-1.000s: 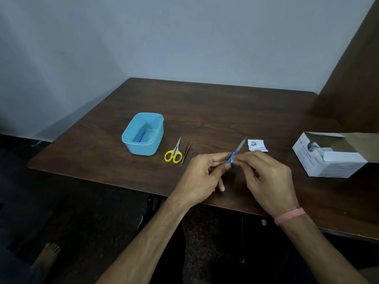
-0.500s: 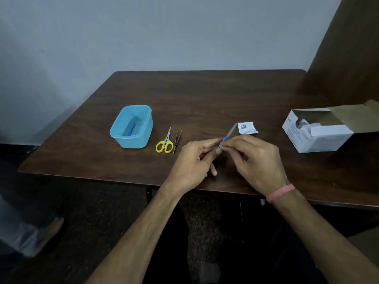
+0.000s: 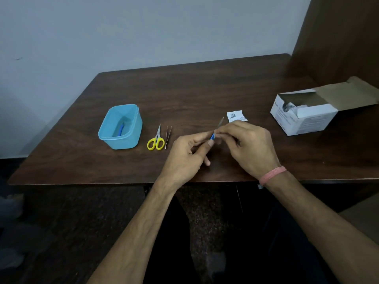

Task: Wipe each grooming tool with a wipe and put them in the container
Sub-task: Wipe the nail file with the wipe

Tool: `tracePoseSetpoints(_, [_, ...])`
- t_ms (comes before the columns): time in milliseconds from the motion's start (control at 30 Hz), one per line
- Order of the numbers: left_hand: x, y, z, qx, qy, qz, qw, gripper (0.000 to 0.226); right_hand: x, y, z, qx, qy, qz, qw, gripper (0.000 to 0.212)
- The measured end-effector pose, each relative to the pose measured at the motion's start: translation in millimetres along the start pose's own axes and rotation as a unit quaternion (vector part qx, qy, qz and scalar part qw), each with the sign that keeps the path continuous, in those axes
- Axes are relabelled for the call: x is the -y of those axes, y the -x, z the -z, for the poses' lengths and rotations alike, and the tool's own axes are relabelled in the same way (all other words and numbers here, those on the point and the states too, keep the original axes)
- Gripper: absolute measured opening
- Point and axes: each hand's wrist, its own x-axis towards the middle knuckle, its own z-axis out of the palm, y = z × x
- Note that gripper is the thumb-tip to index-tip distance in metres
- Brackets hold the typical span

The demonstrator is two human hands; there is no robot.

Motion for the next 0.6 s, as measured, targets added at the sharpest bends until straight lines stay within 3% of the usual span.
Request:
tracePoseSetpoints(467, [3.7,-1.7,-4.9,-0.081,0.044,0.007,0.996,0.022,2.1,1.3,1.1,0.023,-0.012,0.012,1.0,0.014])
tracePoseSetpoints(600, [4.2,-1.9,-2.5,-0.055,0.047,0.017,0.997,0.023,0.5,1.9,0.6,0.038,-0.024,0.015,0.999,0.011])
